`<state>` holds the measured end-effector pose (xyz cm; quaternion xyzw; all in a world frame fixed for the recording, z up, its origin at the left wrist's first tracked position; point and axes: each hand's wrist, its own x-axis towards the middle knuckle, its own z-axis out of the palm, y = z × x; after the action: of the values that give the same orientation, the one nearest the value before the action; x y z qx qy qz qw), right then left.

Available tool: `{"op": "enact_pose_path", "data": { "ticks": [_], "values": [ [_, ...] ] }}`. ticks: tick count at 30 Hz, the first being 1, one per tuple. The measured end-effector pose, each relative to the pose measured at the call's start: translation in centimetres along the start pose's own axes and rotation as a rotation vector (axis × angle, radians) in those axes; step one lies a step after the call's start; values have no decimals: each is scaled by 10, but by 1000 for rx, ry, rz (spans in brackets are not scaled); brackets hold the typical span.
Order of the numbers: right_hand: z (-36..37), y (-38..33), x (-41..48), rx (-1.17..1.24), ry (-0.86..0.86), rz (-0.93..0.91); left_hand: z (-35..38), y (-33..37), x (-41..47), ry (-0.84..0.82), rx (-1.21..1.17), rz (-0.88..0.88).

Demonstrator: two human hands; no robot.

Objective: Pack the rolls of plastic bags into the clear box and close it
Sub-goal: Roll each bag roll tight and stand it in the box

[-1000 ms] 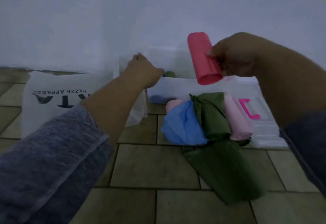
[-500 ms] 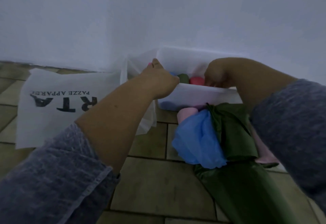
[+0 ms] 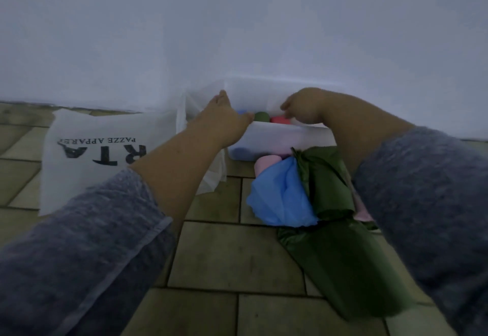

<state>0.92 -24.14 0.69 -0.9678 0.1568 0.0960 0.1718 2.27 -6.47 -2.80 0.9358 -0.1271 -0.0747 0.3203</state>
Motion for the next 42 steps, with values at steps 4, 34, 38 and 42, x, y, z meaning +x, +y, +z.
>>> {"op": "enact_pose_path", "data": {
  "ticks": [4,34,38,42],
  "values": [
    [-7,16,-70,250,479,-101,-7,-14,-48,187,51,86],
    [134,48,-268,-106,535,-281,32,-2,-202,-512,-1501,-284],
    [157,45,-275,-203,523,-421,-7,-8,-188,-14,-1226,-28],
    [179,50,-274,-260,415,-430,5,0,-199,-357,-720,154]
  ]
}}
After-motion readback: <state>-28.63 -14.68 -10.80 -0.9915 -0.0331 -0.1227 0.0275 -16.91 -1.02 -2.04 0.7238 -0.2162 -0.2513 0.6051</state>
